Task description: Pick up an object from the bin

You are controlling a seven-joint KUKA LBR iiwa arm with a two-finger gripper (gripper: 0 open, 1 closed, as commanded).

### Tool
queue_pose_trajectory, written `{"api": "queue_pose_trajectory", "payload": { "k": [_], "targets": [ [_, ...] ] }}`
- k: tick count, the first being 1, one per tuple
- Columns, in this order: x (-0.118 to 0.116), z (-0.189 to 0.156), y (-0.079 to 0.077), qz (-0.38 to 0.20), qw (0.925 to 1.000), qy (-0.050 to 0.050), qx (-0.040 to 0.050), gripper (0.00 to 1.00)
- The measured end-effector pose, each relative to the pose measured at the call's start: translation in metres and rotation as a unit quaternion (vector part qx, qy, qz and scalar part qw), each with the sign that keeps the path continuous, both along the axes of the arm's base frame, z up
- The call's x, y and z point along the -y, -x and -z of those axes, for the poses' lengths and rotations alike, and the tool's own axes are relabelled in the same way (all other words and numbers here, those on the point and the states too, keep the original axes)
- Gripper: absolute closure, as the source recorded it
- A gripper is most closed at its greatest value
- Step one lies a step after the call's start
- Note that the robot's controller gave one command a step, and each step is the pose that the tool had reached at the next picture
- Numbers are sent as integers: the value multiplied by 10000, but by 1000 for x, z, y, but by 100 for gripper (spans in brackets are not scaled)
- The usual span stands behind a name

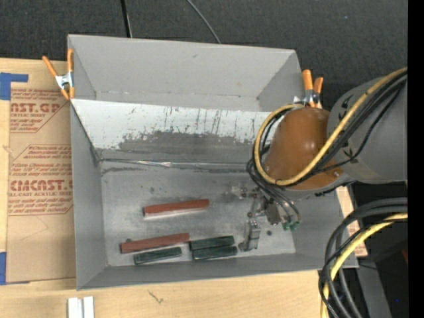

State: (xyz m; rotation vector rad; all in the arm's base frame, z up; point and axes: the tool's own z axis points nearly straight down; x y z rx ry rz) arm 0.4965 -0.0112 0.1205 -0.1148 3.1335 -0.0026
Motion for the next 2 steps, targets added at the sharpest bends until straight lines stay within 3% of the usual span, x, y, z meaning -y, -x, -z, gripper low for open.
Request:
{"api": "queue_pose_trajectory", "payload": {
  "k": [1, 2],
  "targets": [
    [-10, 40, -1, 106, 9999, -14, -31, 0],
    [-55, 47, -19, 1590, 9873, -11, -29, 100]
  ]
}}
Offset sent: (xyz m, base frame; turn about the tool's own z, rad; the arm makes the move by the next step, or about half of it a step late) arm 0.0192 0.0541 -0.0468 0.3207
